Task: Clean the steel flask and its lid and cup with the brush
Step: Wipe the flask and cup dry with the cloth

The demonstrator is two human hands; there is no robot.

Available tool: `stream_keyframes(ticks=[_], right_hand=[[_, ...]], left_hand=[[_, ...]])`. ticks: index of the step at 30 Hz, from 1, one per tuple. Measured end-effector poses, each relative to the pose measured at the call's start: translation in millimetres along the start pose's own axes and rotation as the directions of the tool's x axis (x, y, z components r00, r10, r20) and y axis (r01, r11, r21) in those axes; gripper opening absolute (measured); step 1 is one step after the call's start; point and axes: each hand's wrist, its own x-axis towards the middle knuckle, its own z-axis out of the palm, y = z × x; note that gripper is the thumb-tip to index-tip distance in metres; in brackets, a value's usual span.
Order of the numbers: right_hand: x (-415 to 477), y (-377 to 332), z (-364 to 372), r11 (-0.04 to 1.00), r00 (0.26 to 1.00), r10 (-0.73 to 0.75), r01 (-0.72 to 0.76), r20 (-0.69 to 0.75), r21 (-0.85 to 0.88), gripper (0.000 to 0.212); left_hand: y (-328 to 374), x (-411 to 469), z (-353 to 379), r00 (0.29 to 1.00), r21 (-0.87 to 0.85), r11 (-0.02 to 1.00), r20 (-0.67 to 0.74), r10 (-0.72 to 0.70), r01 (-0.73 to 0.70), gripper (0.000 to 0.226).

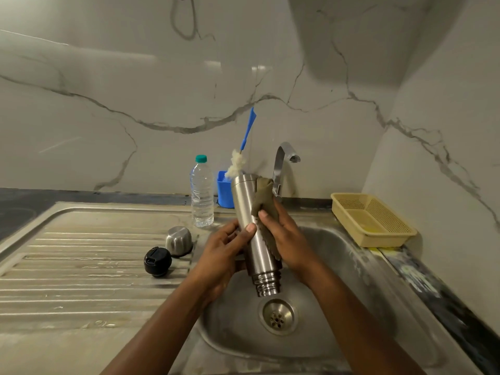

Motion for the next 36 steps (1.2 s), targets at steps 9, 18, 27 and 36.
stream_keyframes(ticks=[9,18,27,36], right_hand=[[14.8,-27.3,2.0,0.992,1.0,-0.015,0.012,-0.022,-0.126,0.036],[-26.6,2.5,7.0,0.939,0.988,-0.015,0.068,0.156,-0.338,0.056],[-41.7,5.7,-6.6,0.968,0.985,0.173,-0.167,0.015,-0.186,0.043],[-45.2,10.2,-9.8,0.971,0.983,0.0,-0.044,-0.184,-0.235,0.022]], left_hand=[[-0.2,-0.4,4.3,0.999,-0.081,0.996,0.004,0.042,-0.041,0.037],[6.7,8.8,-12.8,0.985,-0.302,0.95,-0.168,0.027,-0.077,0.019],[5.1,2.7,-4.1,0.988,-0.371,0.925,-0.151,0.034,-0.089,0.033],[6.3,5.8,-4.2,0.974,-0.438,0.895,-0.225,-0.015,-0.088,0.029]])
